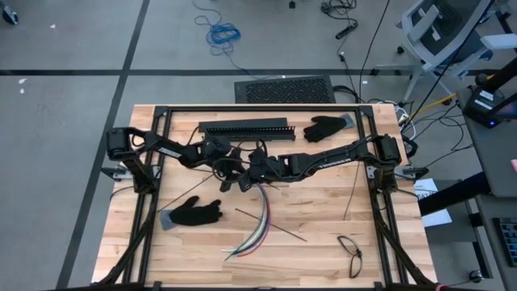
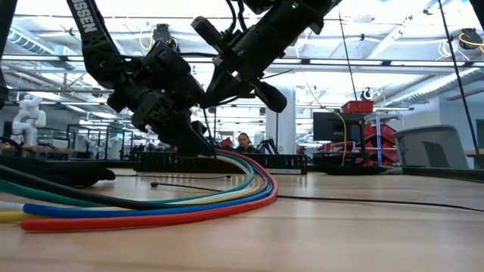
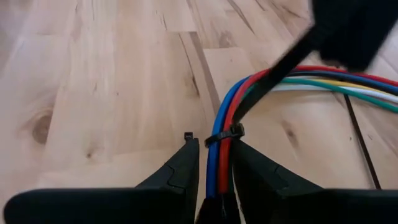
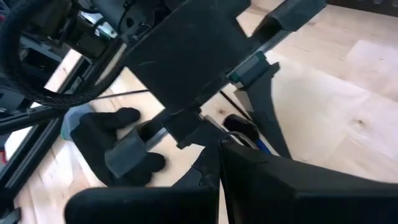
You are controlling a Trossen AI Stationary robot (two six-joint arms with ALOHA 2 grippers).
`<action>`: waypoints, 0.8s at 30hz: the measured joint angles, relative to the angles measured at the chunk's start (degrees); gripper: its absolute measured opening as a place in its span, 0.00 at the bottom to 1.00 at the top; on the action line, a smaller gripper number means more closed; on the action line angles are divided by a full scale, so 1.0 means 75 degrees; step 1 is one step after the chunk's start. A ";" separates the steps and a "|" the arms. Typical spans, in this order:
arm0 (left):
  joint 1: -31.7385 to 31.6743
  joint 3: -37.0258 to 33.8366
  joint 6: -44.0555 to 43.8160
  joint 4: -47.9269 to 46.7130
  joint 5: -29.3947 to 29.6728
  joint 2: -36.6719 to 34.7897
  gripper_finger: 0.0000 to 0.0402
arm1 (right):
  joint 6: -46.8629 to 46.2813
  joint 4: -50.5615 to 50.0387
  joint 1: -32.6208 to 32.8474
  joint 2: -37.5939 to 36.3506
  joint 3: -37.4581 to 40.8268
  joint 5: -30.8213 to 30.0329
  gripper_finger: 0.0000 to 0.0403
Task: Ziptie cables
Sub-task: Wrap the cable wires using a zip tie
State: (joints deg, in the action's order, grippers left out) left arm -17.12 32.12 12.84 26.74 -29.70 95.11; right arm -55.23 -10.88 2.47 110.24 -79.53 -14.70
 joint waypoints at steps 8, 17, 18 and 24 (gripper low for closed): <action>-0.0003 0.0000 -0.0006 0.0031 0.0019 0.0000 0.23 | -0.0145 0.0070 0.0047 0.0044 0.0000 0.0177 0.00; -0.0026 0.0024 -0.0042 0.0137 -0.0073 -0.0433 0.23 | -0.0106 -0.0055 0.0057 0.0044 0.0000 0.0396 0.00; -0.0022 0.0026 -0.0035 0.0137 -0.0105 -0.0455 0.23 | -0.0106 -0.0060 0.0057 0.0044 0.0000 0.0399 0.00; 0.0109 0.0026 0.0125 -0.0009 -0.0250 -0.0458 0.23 | -0.0118 -0.0015 0.0057 0.0044 0.0000 0.0414 0.00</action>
State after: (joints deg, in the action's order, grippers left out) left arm -16.30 32.32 13.78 26.68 -31.57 91.68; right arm -56.12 -10.99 2.90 110.56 -79.53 -11.60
